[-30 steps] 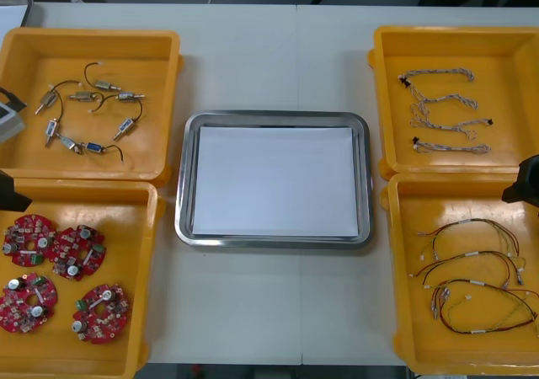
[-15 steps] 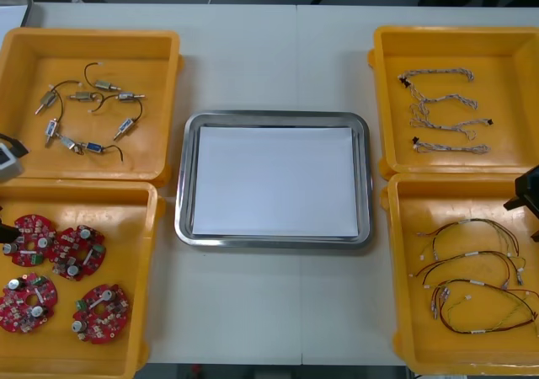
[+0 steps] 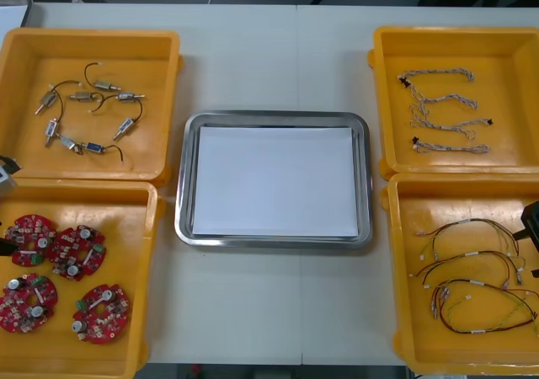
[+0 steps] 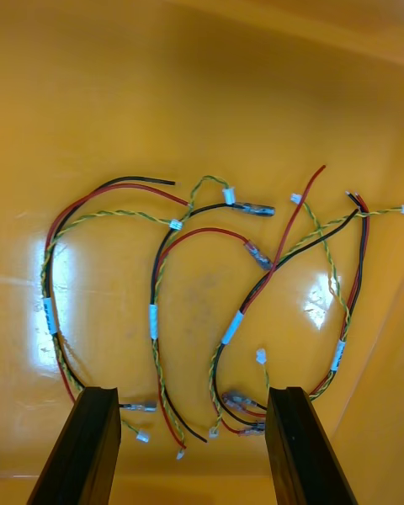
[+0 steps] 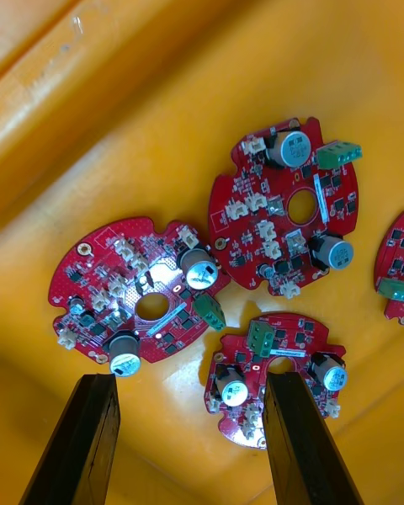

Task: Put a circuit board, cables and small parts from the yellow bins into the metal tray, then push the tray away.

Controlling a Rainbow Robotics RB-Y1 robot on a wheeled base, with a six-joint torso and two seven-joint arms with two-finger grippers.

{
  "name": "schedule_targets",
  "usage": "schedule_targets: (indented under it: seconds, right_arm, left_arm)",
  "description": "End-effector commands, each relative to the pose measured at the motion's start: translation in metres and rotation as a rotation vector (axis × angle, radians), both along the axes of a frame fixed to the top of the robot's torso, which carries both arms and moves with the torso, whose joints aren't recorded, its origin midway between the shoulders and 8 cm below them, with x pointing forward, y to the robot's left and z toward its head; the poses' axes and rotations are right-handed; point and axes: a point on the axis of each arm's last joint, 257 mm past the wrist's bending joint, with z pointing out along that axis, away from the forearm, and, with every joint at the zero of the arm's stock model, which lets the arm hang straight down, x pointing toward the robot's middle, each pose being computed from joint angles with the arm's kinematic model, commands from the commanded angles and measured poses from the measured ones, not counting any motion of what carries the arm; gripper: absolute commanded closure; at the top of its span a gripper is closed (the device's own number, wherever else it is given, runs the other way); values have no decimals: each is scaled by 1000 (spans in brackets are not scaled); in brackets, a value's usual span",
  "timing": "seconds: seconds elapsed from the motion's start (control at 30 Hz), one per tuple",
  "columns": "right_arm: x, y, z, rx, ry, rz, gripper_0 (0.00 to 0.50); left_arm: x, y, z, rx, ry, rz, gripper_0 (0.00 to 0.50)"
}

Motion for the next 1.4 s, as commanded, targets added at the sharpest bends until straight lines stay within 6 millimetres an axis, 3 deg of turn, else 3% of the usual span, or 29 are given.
schedule_targets:
  seconds: [0.03,0.47,0.8,1.4]
  right_arm:
    - [-15,13,-18,-20,13,-91,0]
    - [7,42,-43,72,-50,-222,0]
    - [3,35,-57,62,-67,-260,0]
    - [0,36,-74,76,-105,-284,0]
  left_arm:
    - [-12,8,-13,95,18,-201,0]
    - [-34,17,-40,111,65,-149,0]
    - [-51,14,-52,133,82,-109,0]
    - [-41,-14,-70,163,43,-102,0]
